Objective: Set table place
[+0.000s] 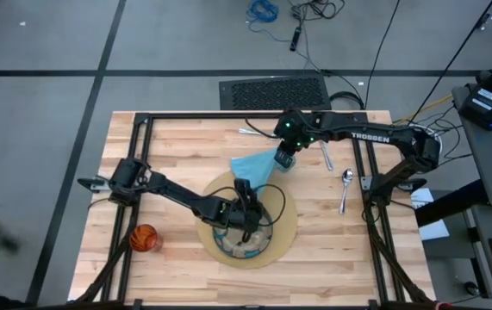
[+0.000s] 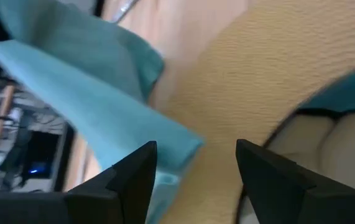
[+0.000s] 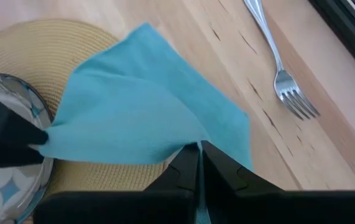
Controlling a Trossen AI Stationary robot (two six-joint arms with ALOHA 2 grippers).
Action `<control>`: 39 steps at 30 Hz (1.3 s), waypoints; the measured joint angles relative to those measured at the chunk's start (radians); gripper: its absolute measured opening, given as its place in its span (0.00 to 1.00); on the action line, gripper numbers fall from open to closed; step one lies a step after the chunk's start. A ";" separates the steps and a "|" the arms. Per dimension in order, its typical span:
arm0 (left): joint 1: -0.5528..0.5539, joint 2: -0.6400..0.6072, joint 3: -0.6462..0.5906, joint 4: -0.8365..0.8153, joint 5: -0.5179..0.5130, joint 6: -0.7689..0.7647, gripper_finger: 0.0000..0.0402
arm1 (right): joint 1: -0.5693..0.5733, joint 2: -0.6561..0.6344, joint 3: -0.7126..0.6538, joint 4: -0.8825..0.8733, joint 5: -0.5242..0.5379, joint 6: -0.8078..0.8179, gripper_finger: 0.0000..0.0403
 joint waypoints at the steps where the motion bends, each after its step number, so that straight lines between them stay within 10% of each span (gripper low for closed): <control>1: 0.000 0.000 0.000 0.003 -0.012 0.003 0.51 | 0.000 0.000 0.003 -0.004 0.000 0.000 0.00; 18: 0.035 0.000 0.000 0.062 0.036 -0.030 0.50 | 0.000 0.000 0.004 -0.002 0.000 0.017 0.00; 27: 0.041 0.000 0.000 0.036 0.038 0.003 0.05 | 0.000 0.000 0.004 0.004 0.001 0.016 0.00; 39: 0.121 -0.075 0.000 -0.179 -0.105 0.000 0.00 | 0.010 0.000 0.004 0.010 0.006 -0.024 0.00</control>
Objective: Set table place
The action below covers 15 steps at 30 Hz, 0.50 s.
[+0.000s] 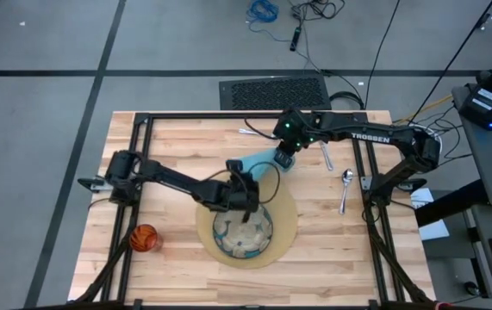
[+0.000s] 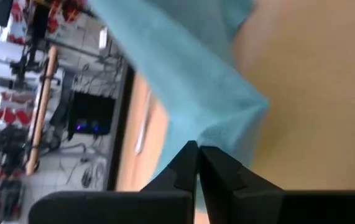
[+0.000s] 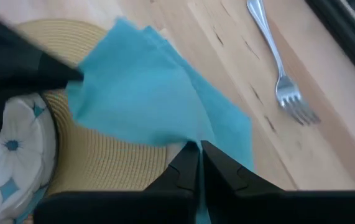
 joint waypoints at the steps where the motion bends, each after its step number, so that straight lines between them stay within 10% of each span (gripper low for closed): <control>1: 0.009 -0.011 0.000 -0.017 0.000 0.000 0.00 | 0.000 0.000 0.000 0.007 0.001 -0.016 0.00; 15: 0.094 -0.140 -0.001 -0.132 -0.007 0.040 0.00 | -0.007 0.000 0.000 -0.075 0.007 -0.118 0.05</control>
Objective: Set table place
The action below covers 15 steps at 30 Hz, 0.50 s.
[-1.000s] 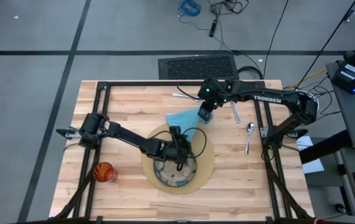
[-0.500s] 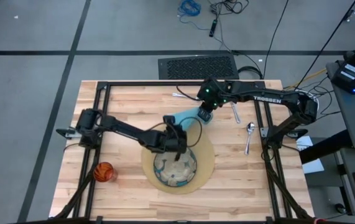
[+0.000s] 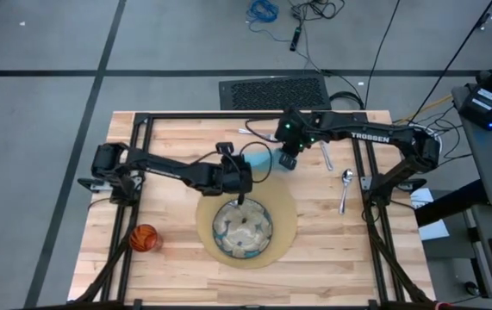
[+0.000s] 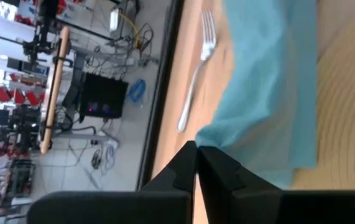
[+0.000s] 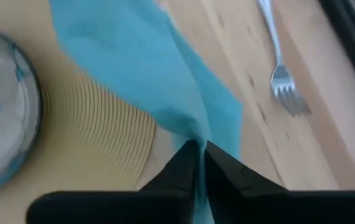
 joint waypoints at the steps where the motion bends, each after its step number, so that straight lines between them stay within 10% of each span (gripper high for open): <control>1: 0.004 -0.002 0.001 0.005 -0.001 0.010 0.00 | 0.000 0.000 0.000 -0.021 -0.004 0.000 0.07; 15: 0.043 -0.005 0.001 0.007 0.053 0.070 0.00 | 0.044 0.000 0.000 -0.105 0.031 0.074 0.43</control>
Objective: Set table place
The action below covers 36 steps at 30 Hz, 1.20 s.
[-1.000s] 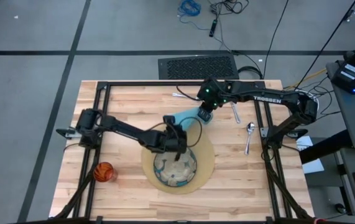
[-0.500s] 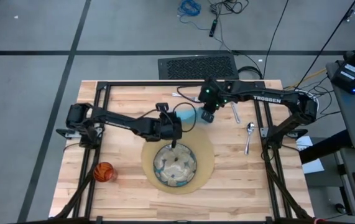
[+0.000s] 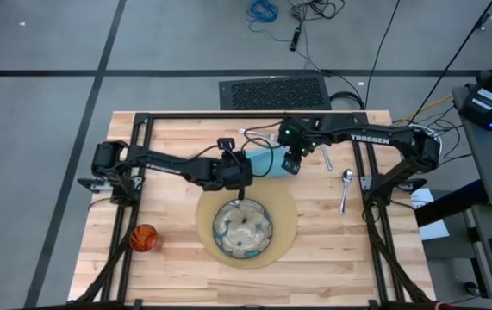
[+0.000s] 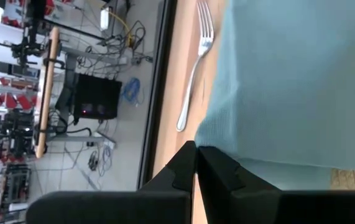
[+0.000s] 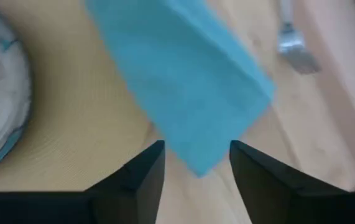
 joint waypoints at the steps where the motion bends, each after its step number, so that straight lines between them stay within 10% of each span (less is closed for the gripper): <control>1: 0.002 0.000 0.000 -0.002 0.003 0.004 0.00 | 0.011 0.000 0.000 -0.001 -0.014 -0.013 0.44; 27: -0.028 0.000 0.000 -0.058 0.057 -0.085 0.00 | -0.128 0.245 -0.001 0.224 0.065 -0.659 0.53; 36: -0.028 0.000 0.000 -0.060 0.055 -0.088 0.00 | -0.177 0.273 -0.001 0.264 -0.057 -0.684 0.53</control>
